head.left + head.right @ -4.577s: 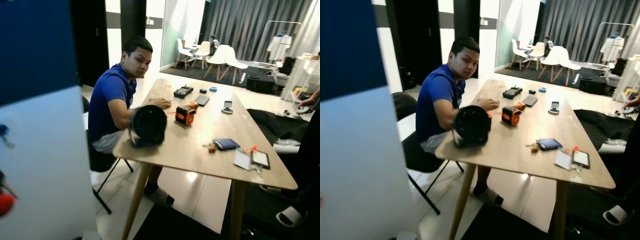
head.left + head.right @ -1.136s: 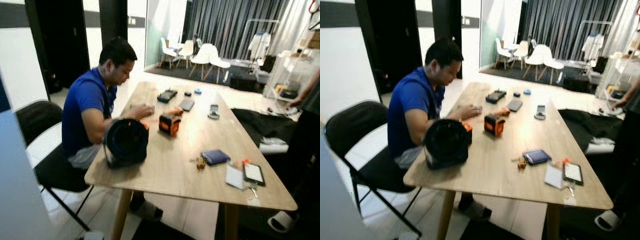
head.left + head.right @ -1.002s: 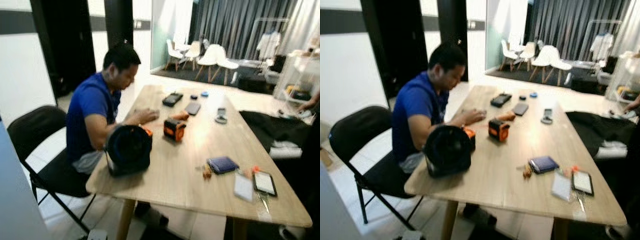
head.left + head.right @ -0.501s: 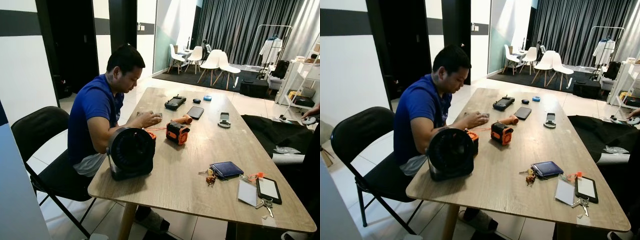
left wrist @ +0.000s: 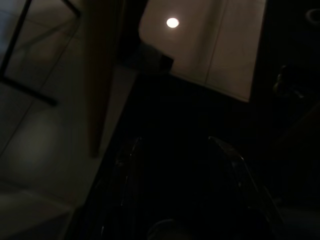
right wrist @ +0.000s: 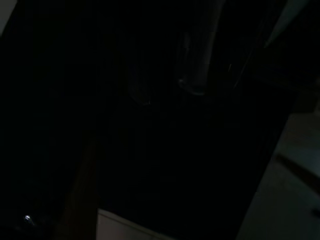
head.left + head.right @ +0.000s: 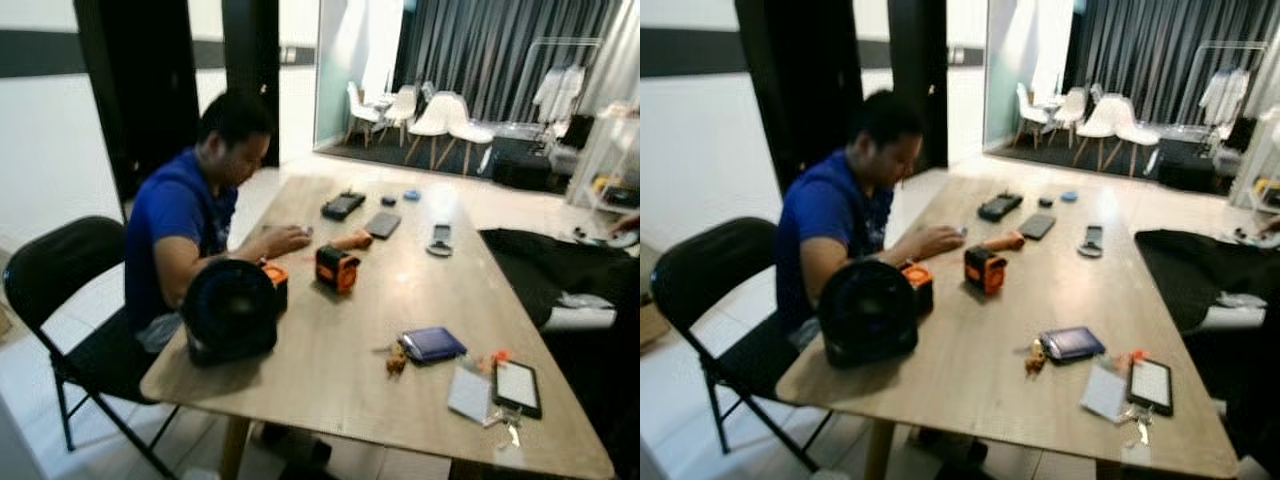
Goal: Hang keys on a hook
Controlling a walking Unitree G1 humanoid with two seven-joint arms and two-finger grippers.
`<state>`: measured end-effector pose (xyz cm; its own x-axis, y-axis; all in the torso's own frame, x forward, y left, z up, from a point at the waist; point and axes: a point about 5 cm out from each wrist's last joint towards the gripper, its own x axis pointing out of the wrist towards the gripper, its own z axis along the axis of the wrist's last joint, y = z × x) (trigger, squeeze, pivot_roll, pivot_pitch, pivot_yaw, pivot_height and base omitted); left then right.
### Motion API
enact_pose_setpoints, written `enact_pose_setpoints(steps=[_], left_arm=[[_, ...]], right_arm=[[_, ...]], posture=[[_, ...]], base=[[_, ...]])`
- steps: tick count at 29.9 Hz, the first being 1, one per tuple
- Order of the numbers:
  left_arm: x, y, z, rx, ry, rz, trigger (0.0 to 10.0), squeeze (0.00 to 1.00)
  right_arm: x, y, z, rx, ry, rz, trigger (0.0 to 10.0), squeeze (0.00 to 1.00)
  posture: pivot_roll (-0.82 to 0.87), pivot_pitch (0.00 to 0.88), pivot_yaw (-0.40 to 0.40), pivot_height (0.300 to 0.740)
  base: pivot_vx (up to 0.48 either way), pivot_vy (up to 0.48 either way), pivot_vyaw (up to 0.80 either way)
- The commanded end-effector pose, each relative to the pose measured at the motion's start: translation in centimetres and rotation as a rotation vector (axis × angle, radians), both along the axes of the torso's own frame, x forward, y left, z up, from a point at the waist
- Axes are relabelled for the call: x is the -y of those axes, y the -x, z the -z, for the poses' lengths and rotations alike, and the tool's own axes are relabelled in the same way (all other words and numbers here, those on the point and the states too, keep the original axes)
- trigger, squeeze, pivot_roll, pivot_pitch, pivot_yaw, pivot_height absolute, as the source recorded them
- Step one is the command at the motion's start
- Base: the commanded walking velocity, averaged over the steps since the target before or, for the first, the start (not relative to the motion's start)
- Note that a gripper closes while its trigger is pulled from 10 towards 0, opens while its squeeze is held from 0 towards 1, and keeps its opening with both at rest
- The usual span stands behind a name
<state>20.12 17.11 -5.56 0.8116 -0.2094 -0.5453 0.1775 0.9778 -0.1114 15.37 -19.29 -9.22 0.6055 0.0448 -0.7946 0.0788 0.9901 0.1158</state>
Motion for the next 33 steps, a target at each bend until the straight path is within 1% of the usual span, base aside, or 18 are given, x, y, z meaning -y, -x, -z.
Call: enact_pose_setpoints(steps=[1, 5, 12, 15, 18, 19, 20, 22, 23, 24, 25, 26, 28, 29, 31, 32, 33], left_arm=[[0.2, 0.3, 0.2, -0.013, 0.002, 0.027, 10.0, 0.0], [0.4, 0.2, 0.2, -0.019, -0.005, 0.062, 10.0, 0.0], [0.5, 0.2, 0.2, -0.022, -0.01, 0.085, 10.0, 0.0], [0.5, 0.1, 0.1, -0.021, -0.013, 0.113, 10.0, 0.0], [0.5, 0.1, 0.1, -0.017, -0.017, 0.125, 10.0, 0.0], [0.5, 0.0, 0.0, -0.012, -0.023, 0.141, 10.0, 0.0], [0.6, 0.0, -0.1, -0.005, -0.026, 0.162, 10.0, 0.0], [0.6, 0.0, -0.1, -0.005, -0.026, 0.162, 10.0, 0.0], [0.6, 0.0, -0.1, -0.001, -0.028, 0.177, 10.0, 0.0], [0.5, 0.1, -0.2, 0.002, -0.031, 0.188, 10.0, 0.0], [0.5, 0.1, -0.2, 0.002, -0.031, 0.188, 10.0, 0.0], [0.5, 0.2, -0.2, 0.005, -0.033, 0.192, 10.0, 0.0], [0.1, 0.5, -0.2, 0.013, -0.035, 0.19, 10.0, 0.0], [0.1, 0.5, -0.2, 0.013, -0.035, 0.19, 10.0, 0.0], [-0.1, 0.7, -0.2, 0.016, -0.036, 0.188, 10.0, 0.0], [-0.1, 0.7, -0.2, 0.016, -0.036, 0.188, 10.0, 0.0], [-0.3, 0.9, -0.1, 0.016, -0.037, 0.188, 10.0, 0.0]], right_arm=[[0.3, 0.5, 0.2, -0.02, 0.008, 0.014, 10.0, 0.0], [0.3, 0.7, 0.3, -0.025, 0.007, 0.026, 10.0, 0.0], [0.5, 0.9, 0.3, -0.032, 0.008, 0.045, 10.0, 0.0], [1.4, 1.4, 0.4, -0.039, 0.012, 0.126, 10.0, 0.0], [1.7, 1.5, 0.4, -0.04, 0.016, 0.15, 10.0, 0.0], [2.2, 1.8, 0.4, -0.043, 0.03, 0.177, 10.0, 0.0], [3.2, 2.4, 0.4, -0.062, 0.083, 0.203, 10.0, 0.0], [3.2, 2.4, 0.4, -0.062, 0.083, 0.203, 10.0, 0.0], [4.1, 3.0, 0.4, -0.078, 0.131, 0.221, 10.0, 0.0], [5.6, 3.9, 0.3, -0.099, 0.211, 0.266, 10.0, 0.0], [5.6, 3.9, 0.3, -0.099, 0.211, 0.266, 10.0, 0.0], [7.3, 5.0, 0.1, -0.114, 0.293, 0.32, 10.0, 0.0], [11.4, 7.0, -1.2, -0.106, 0.458, 0.453, 10.0, 0.0], [11.4, 7.0, -1.2, -0.106, 0.458, 0.453, 10.0, 0.0], [14.0, 8.0, -2.5, -0.075, 0.549, 0.55, 10.0, 0.0], [14.0, 8.0, -2.5, -0.075, 0.549, 0.55, 10.0, 0.0], [15.1, 8.2, -3.1, -0.05, 0.578, 0.597, 10.0, 0.0]], posture=[[0.06, 0.017, -0.023, 0.74], [0.05, 0.016, -0.02, 0.74], [0.05, 0.014, -0.011, 0.74], [0.06, 0.011, 0.0, 0.74], [0.06, 0.01, 0.002, 0.74], [0.05, 0.008, 0.004, 0.74], [0.05, 0.008, 0.008, 0.74], [0.05, 0.008, 0.008, 0.74], [0.05, 0.006, 0.009, 0.74], [0.05, 0.004, 0.009, 0.74], [0.05, 0.004, 0.009, 0.74], [0.05, 0.002, 0.009, 0.74], [0.05, 0.001, 0.008, 0.74], [0.05, 0.001, 0.008, 0.74], [0.05, 0.001, 0.009, 0.74], [0.05, 0.001, 0.009, 0.74], [0.05, 0.001, 0.009, 0.74]], base=[[0.0, 0.0, 0.0], [0.0, 0.0, 0.0], [0.0, 0.0, 0.0], [0.0, 0.0, 0.0], [0.0, 0.0, 0.0], [0.0, 0.0, 0.0], [0.0, 0.0, 0.0], [0.0, 0.0, 0.0], [0.0, 0.0, 0.0], [0.0, 0.0, 0.0], [0.0, 0.0, 0.0], [0.0, 0.0, 0.0], [0.0, 0.0, 0.0], [0.0, 0.0, 0.0], [0.0, 0.0, 0.0], [0.0, 0.0, 0.0], [0.0, 0.0, 0.0]])
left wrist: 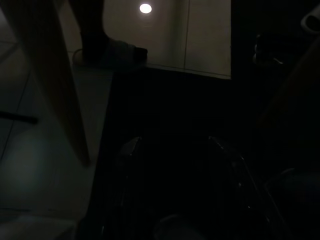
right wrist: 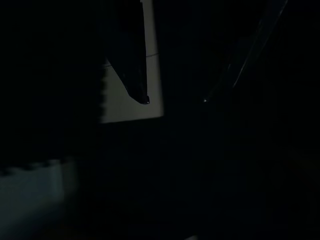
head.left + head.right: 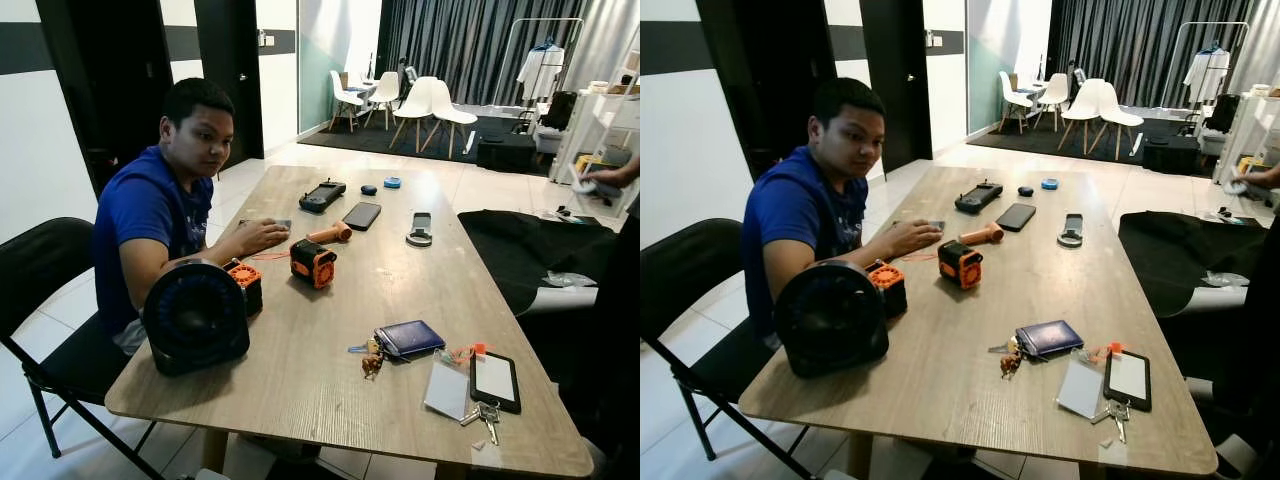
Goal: Hang keys on a hook
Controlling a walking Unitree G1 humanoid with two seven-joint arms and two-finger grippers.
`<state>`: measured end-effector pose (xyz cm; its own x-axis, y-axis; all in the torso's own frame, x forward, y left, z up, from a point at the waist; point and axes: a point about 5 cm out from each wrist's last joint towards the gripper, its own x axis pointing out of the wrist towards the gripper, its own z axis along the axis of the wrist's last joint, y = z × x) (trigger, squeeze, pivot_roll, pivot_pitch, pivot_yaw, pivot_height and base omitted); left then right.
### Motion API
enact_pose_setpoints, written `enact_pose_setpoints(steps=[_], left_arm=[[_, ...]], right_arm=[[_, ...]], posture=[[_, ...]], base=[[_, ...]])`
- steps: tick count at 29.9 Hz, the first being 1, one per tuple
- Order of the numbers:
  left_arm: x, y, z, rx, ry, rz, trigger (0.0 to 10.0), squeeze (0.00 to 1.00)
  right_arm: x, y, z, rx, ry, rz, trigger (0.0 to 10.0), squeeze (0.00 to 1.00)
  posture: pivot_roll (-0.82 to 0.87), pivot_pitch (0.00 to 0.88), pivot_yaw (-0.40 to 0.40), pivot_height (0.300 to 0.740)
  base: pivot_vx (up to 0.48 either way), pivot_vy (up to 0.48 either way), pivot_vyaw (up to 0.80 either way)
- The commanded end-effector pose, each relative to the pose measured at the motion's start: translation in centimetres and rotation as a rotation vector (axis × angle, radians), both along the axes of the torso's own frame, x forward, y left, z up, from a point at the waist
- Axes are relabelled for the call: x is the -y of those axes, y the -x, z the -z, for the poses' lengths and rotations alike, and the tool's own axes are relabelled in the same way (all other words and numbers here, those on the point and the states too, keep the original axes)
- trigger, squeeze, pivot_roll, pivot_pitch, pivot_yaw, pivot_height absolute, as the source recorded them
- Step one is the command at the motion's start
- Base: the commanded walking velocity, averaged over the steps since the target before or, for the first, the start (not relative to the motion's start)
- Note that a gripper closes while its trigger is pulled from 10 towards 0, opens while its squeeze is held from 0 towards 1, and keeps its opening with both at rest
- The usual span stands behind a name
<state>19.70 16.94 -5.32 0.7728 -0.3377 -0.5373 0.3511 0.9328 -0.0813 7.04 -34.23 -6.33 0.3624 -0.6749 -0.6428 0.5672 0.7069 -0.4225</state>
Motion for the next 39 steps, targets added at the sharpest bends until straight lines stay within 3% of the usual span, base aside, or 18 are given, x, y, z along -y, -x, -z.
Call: enact_pose_setpoints(steps=[1, 3, 5, 6, 7, 9, 10, 11, 12, 14, 15, 17, 18, 20, 24, 26, 30, 39], left_arm=[[-0.4, 0.4, 0.1, -0.002, -0.011, 0.008, 10.0, 0.0], [-0.5, 0.6, 0.1, -0.001, -0.012, 0.007, 10.0, 0.0], [-0.8, 0.7, 0.0, 0.011, -0.009, 0.0, 10.0, 0.0], [-0.8, 0.7, 0.0, 0.011, -0.009, 0.0, 10.0, 0.0], [-0.9, 0.6, -0.2, 0.023, -0.003, -0.006, 10.0, 0.0], [-0.9, 0.5, -0.3, 0.031, 0.0, -0.008, 10.0, 0.0], [-0.9, 0.5, -0.3, 0.031, 0.0, -0.008, 10.0, 0.0], [-0.9, 0.4, -0.4, 0.036, 0.004, -0.007, 10.0, 0.0], [-0.9, 0.4, -0.4, 0.036, 0.004, -0.007, 10.0, 0.0], [-0.8, 0.3, -0.5, 0.039, 0.008, -0.002, 10.0, 0.0], [-0.8, 0.3, -0.5, 0.039, 0.008, -0.002, 10.0, 0.0], [-0.6, 0.1, -0.6, 0.044, 0.013, 0.006, 10.0, 0.0], [-0.6, 0.1, -0.6, 0.044, 0.013, 0.006, 10.0, 0.0], [-0.3, -0.2, -0.8, 0.055, 0.033, 0.013, 10.0, 0.0], [-0.1, -0.2, -0.9, 0.06, 0.047, 0.024, 10.0, 0.0], [0.0, -0.1, -1.0, 0.062, 0.049, 0.038, 10.0, 0.0], [0.1, 0.2, -0.9, 0.058, 0.046, 0.045, 10.0, 0.0], [0.1, 0.4, -0.7, 0.039, 0.056, 0.069, 10.0, 0.0]], right_arm=[[0.2, -0.1, -0.2, 0.031, 0.016, 0.029, 10.0, 0.0], [1.4, -0.2, -1.1, 0.072, 0.056, 0.057, 10.0, 0.0], [4.7, -1.5, -4.3, 0.241, 0.182, 0.12, 10.0, 0.0], [4.7, -1.5, -4.3, 0.241, 0.182, 0.12, 10.0, 0.0], [6.5, -3.1, -6.8, 0.376, 0.264, 0.135, 10.0, 0.0], [7.8, -5.0, -9.4, 0.515, 0.318, 0.149, 10.0, 0.0], [7.8, -5.0, -9.4, 0.515, 0.318, 0.149, 10.0, 0.0], [8.6, -7.4, -12.2, 0.658, 0.346, 0.147, 10.0, 0.0], [8.6, -7.4, -12.2, 0.658, 0.346, 0.147, 10.0, 0.0], [8.8, -11.1, -16.0, 0.819, 0.35, 0.089, 10.0, 0.0], [8.8, -11.1, -16.0, 0.819, 0.35, 0.089, 10.0, 0.0], [7.7, -15.8, -20.1, 0.946, 0.327, -0.053, 10.0, 0.0], [7.7, -15.8, -20.1, 0.946, 0.327, -0.053, 10.0, 0.0], [4.9, -20.7, -24.0, 1.051, 0.247, -0.234, 10.0, 0.0], [2.6, -22.8, -24.4, 1.032, 0.164, -0.358, 10.0, 0.0], [-1.2, -24.7, -23.4, 0.948, 0.042, -0.56, 10.0, 0.0], [-6.1, -25.6, -21.0, 0.849, -0.126, -0.787, 10.0, 0.0], [-9.3, -24.5, -19.0, 0.777, -0.293, -0.979, 10.0, 0.0]], posture=[[0.05, 0.001, 0.009, 0.74], [0.05, 0.0, 0.011, 0.74], [0.04, 0.0, 0.013, 0.74], [0.04, 0.0, 0.013, 0.74], [0.04, 0.0, 0.013, 0.74], [0.04, 0.004, 0.021, 0.74], [0.04, 0.004, 0.021, 0.74], [0.03, 0.005, 0.027, 0.74], [0.03, 0.005, 0.027, 0.74], [0.03, 0.006, 0.027, 0.74], [0.03, 0.006, 0.027, 0.74], [0.03, 0.008, 0.026, 0.74], [0.03, 0.008, 0.026, 0.74], [0.04, 0.011, 0.01, 0.74], [0.04, 0.011, 0.006, 0.74], [0.05, 0.012, 0.0, 0.74], [0.06, 0.013, -0.004, 0.74], [0.05, 0.022, 0.003, 0.74]], base=[[0.0, 0.0, 0.0], [0.0, 0.0, 0.0], [0.0, 0.0, 0.0], [0.0, 0.0, 0.0], [0.0, 0.0, 0.0], [0.0, 0.0, 0.0], [0.0, 0.0, 0.0], [0.0, 0.0, 0.0], [0.0, 0.0, 0.0], [0.0, 0.0, 0.0], [0.0, 0.0, 0.0], [0.0, 0.0, 0.0], [0.0, 0.0, 0.0], [0.0, 0.0, 0.0], [0.0, 0.0, 0.0], [0.0, 0.0, 0.0], [0.0, 0.0, 0.0], [0.0, 0.0, 0.0]])
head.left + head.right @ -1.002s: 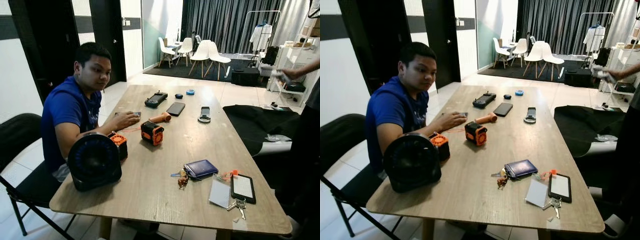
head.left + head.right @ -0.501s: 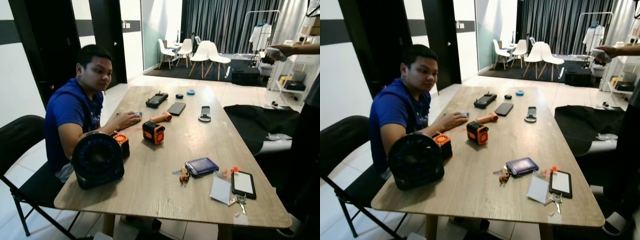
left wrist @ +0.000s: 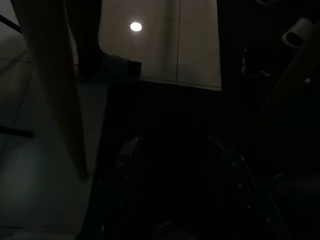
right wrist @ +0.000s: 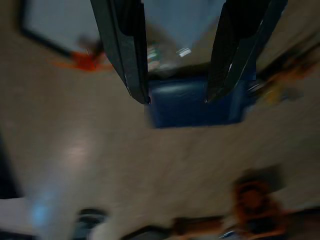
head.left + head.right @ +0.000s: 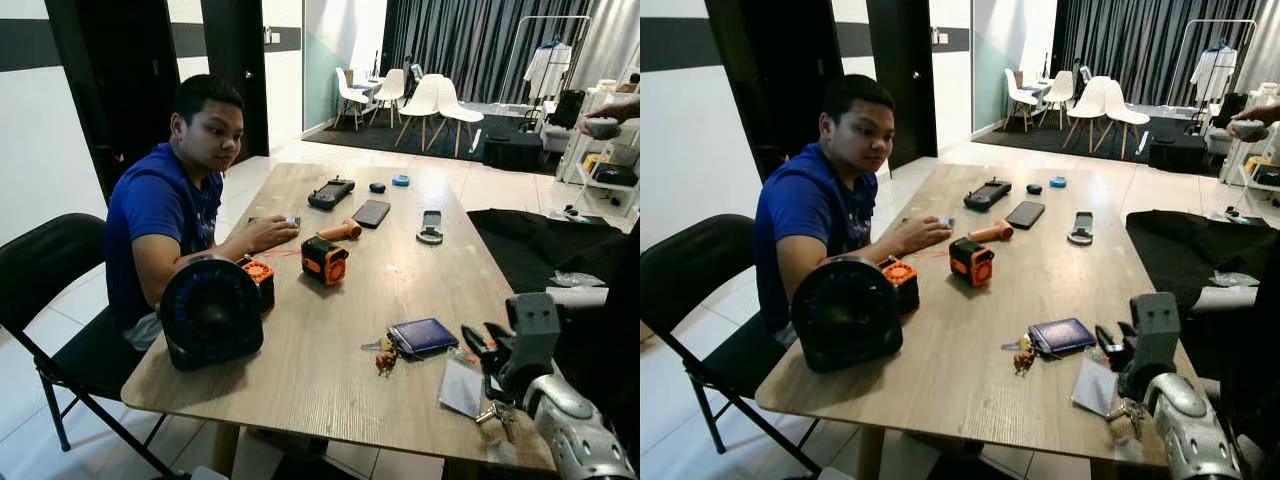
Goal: Hang keys on a hook
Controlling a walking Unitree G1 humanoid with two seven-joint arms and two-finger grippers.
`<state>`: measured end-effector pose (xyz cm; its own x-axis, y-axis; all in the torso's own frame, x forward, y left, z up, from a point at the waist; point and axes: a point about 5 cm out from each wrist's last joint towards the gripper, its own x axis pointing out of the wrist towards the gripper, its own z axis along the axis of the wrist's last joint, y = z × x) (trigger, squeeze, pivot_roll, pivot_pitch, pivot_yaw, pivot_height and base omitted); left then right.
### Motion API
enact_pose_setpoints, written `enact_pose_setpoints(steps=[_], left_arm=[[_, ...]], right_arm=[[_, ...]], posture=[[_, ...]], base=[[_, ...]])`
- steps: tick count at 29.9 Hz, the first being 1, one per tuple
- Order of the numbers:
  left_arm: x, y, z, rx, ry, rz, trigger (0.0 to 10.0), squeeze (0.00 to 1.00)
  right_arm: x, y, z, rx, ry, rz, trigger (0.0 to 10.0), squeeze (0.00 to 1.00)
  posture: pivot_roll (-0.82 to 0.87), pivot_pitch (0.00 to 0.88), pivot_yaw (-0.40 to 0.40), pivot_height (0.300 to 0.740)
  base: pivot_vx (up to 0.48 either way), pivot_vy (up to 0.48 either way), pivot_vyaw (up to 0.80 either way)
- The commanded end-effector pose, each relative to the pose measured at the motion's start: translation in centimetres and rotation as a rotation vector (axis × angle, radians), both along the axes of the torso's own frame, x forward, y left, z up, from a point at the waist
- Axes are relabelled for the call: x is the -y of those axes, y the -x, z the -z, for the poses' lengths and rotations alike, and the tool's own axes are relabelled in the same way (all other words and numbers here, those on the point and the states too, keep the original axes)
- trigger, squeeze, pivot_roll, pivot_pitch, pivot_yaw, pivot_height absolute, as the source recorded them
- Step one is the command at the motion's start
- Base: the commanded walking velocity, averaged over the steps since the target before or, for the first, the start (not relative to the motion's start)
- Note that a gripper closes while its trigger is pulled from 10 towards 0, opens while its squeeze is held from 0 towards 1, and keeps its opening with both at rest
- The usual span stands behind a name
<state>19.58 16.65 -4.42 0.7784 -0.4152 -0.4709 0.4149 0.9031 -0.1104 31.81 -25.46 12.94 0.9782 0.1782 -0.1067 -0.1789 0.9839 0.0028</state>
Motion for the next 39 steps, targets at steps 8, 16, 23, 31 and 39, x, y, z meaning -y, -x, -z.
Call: enact_pose_setpoints(steps=[8, 16, 23, 31, 39], left_arm=[[-0.2, 0.5, 0.3, -0.03, 0.002, 0.023, 10.0, 0.0], [-0.1, 0.6, 0.3, -0.034, 0.006, 0.03, 10.0, 0.0], [0.0, 0.6, 0.3, -0.035, 0.011, 0.033, 10.0, 0.0], [0.2, 0.5, 0.2, -0.031, 0.02, 0.045, 10.0, 0.0], [0.3, 0.5, 0.1, -0.032, 0.027, 0.057, 10.0, 0.0]], right_arm=[[-0.7, 0.9, 0.3, -0.055, -0.022, -0.073, 10.0, 0.0], [-0.6, 1.1, 0.3, -0.066, -0.024, -0.077, 10.0, 0.0], [-0.7, 1.3, 0.4, -0.076, -0.026, -0.079, 10.0, 0.0], [-0.2, 1.6, 1.9, -0.173, -0.024, -0.004, 10.0, 0.0], [-1.4, 2.8, 2.9, -0.247, -0.066, -0.101, 10.0, 0.17]], posture=[[0.05, 0.023, 0.009, 0.74], [0.05, 0.024, 0.008, 0.74], [0.05, 0.023, 0.009, 0.74], [0.05, 0.026, 0.008, 0.74], [0.05, 0.03, 0.006, 0.74]], base=[[0.0, 0.0, 0.0], [0.0, 0.0, 0.0], [0.0, 0.0, 0.0], [0.0, 0.0, 0.0], [0.0, 0.0, 0.0]])
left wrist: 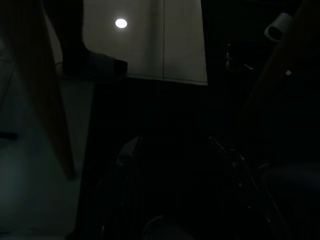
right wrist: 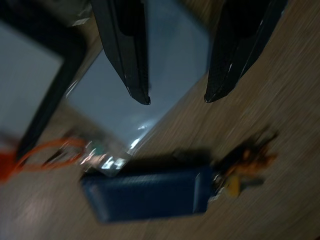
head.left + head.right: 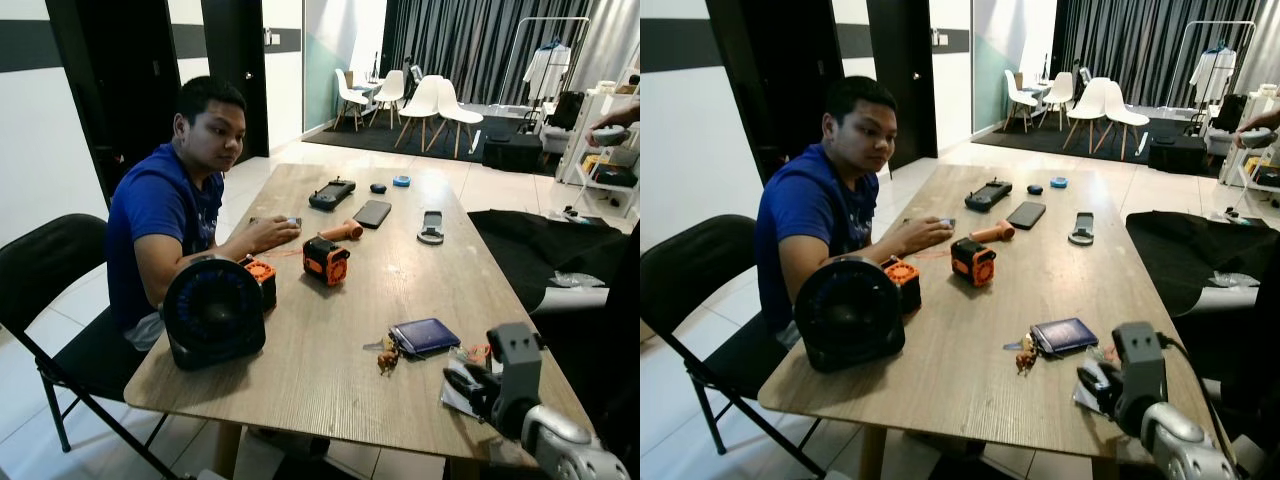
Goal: Hang keys on a hook
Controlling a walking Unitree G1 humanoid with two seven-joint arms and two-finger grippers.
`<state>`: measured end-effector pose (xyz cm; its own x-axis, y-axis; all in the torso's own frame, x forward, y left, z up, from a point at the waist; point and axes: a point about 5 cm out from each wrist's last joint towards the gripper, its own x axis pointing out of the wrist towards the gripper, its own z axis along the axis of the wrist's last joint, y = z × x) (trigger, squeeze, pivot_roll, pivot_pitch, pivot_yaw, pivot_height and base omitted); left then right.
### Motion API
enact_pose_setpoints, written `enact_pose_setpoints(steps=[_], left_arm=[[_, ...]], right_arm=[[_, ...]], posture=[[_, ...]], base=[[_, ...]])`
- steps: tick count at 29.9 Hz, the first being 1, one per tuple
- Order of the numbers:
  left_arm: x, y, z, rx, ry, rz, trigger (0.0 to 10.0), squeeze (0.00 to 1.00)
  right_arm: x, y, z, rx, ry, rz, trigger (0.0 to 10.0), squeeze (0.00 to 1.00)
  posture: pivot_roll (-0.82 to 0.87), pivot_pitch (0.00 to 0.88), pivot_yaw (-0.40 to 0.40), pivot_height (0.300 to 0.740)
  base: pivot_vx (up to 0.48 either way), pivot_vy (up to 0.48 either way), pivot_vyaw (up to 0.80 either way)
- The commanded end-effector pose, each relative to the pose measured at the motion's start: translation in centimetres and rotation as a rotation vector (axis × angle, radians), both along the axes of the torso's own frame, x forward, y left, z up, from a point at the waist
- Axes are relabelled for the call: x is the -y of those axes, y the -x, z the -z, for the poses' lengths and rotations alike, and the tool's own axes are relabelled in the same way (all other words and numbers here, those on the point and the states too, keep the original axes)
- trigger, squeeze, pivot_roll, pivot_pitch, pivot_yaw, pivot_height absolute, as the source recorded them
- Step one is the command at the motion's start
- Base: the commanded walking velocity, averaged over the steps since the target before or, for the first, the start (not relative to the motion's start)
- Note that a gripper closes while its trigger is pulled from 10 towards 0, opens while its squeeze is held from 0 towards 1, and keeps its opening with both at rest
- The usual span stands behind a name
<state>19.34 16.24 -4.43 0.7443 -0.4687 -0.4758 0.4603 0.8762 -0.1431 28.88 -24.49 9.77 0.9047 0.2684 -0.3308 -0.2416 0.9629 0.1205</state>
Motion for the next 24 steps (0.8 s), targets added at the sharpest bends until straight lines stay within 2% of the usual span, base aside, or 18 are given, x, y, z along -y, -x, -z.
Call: enact_pose_setpoints(steps=[1, 4, 5, 9, 10, 12, 13, 14, 15, 16, 17, 24], left_arm=[[-0.1, 0.3, 0.1, -0.013, 0.006, 0.005, 10.0, 0.0], [-0.1, 0.4, 0.1, -0.017, 0.014, 0.007, 10.0, 0.0], [-0.1, 0.4, 0.1, -0.019, 0.016, 0.009, 10.0, 0.0], [0.0, 0.5, 0.1, -0.021, 0.017, 0.012, 10.0, 0.0], [-0.1, 0.5, 0.1, -0.021, 0.019, 0.014, 10.0, 0.0], [-0.1, 0.5, 0.1, -0.021, 0.02, 0.016, 10.0, 0.0], [-0.1, 0.5, 0.1, -0.021, 0.022, 0.017, 10.0, 0.0], [-0.1, 0.5, 0.1, -0.021, 0.023, 0.019, 10.0, 0.0], [-0.1, 0.5, 0.1, -0.021, 0.023, 0.019, 10.0, 0.0], [0.0, 0.5, 0.1, -0.021, 0.025, 0.02, 10.0, 0.0], [0.0, 0.5, 0.0, -0.021, 0.027, 0.025, 10.0, 0.0], [0.0, 0.6, 0.0, -0.023, 0.031, 0.026, 10.0, 0.0]], right_arm=[[0.1, 0.4, -0.6, 0.009, -0.036, 0.001, 10.0, 0.29], [1.3, 1.0, -0.4, 0.003, -0.044, 0.057, 10.0, 0.35], [1.7, 1.3, -0.2, -0.006, -0.047, 0.08, 10.0, 0.64], [2.2, 1.6, 0.1, -0.02, -0.051, 0.107, 10.0, 0.64], [2.6, 2.2, 0.4, -0.033, -0.066, 0.127, 10.0, 1.0], [2.8, 2.4, 0.6, -0.036, -0.062, 0.151, 10.0, 0.99], [3.0, 2.6, 0.7, -0.042, -0.062, 0.175, 10.0, 0.94], [3.2, 2.7, 0.9, -0.048, -0.069, 0.201, 10.0, 0.35], [3.2, 2.7, 0.9, -0.048, -0.069, 0.201, 10.0, 0.35], [3.3, 2.7, 1.1, -0.055, -0.079, 0.219, 10.0, 0.0], [3.4, 2.9, 1.4, -0.07, -0.117, 0.234, 10.0, 0.0], [3.5, 3.1, 1.8, -0.089, -0.15, 0.243, 10.0, 0.0]], posture=[[0.05, 0.029, 0.007, 0.74], [0.05, 0.027, 0.007, 0.74], [0.05, 0.027, 0.008, 0.74], [0.05, 0.027, 0.008, 0.74], [0.04, 0.024, 0.01, 0.74], [0.04, 0.023, 0.011, 0.74], [0.04, 0.023, 0.011, 0.74], [0.04, 0.022, 0.013, 0.74], [0.04, 0.022, 0.013, 0.74], [0.04, 0.021, 0.014, 0.74], [0.04, 0.02, 0.014, 0.74], [0.03, 0.012, 0.012, 0.74]], base=[[0.0, 0.0, 0.0], [0.0, 0.0, 0.0], [0.0, 0.0, 0.0], [0.0, 0.0, 0.0], [0.0, 0.0, 0.0], [0.0, 0.0, 0.0], [0.0, 0.0, 0.0], [0.0, 0.0, 0.0], [0.0, 0.0, 0.0], [0.0, 0.0, 0.0], [0.0, 0.0, 0.0], [0.0, 0.0, 0.0]])
